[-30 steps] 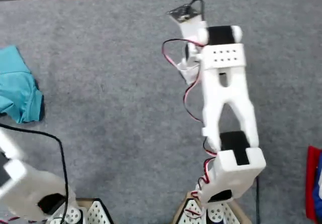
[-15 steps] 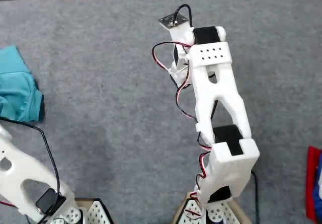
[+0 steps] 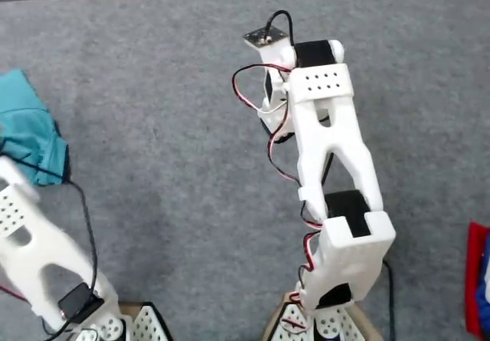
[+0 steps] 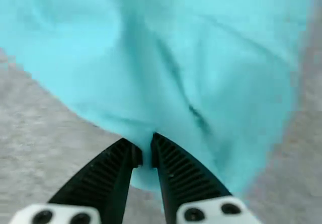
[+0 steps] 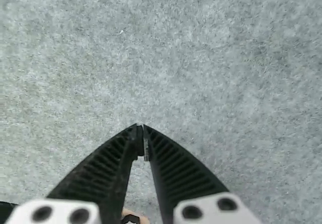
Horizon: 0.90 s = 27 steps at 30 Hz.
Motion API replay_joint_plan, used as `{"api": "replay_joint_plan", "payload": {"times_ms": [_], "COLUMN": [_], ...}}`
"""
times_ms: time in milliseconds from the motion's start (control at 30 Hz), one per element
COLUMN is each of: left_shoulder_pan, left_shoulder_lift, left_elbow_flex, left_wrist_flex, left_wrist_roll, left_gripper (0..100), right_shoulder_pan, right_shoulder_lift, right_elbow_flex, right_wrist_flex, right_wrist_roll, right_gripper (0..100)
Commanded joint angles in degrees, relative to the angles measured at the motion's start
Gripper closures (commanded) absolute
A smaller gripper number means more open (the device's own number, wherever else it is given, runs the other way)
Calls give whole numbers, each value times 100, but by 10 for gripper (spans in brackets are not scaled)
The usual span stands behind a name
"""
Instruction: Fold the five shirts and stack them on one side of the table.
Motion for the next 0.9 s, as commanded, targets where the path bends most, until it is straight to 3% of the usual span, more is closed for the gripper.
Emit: {"api": "replay_joint_plan", "payload": {"times_ms": [0, 300, 633, 733, 867], "left_shoulder_pan": [853, 3771, 7323, 7736, 7455], "left_shoulder_lift": [-1077, -4022, -5587, -5640, -5657], "left_elbow_flex": [809, 4633, 6778, 7068, 6936], "left_wrist_flex": [70, 35, -651, -651, -369], "left_wrist_roll": [9, 378, 818, 818, 818], "left_gripper": [982, 982, 982, 982, 981], "right_shoulder_pan": [338, 1684, 3319, 3653, 3829], "right_shoulder_lift": [-523, -1429, -2062, -2114, -2114], "right_elbow_flex": [75, 1138, 1868, 1912, 1912], "right_wrist_flex": [105, 97, 97, 97, 97], "right_wrist_roll": [-70, -18, 1046, 1266, 1354], "right_gripper": [992, 992, 992, 992, 990]}}
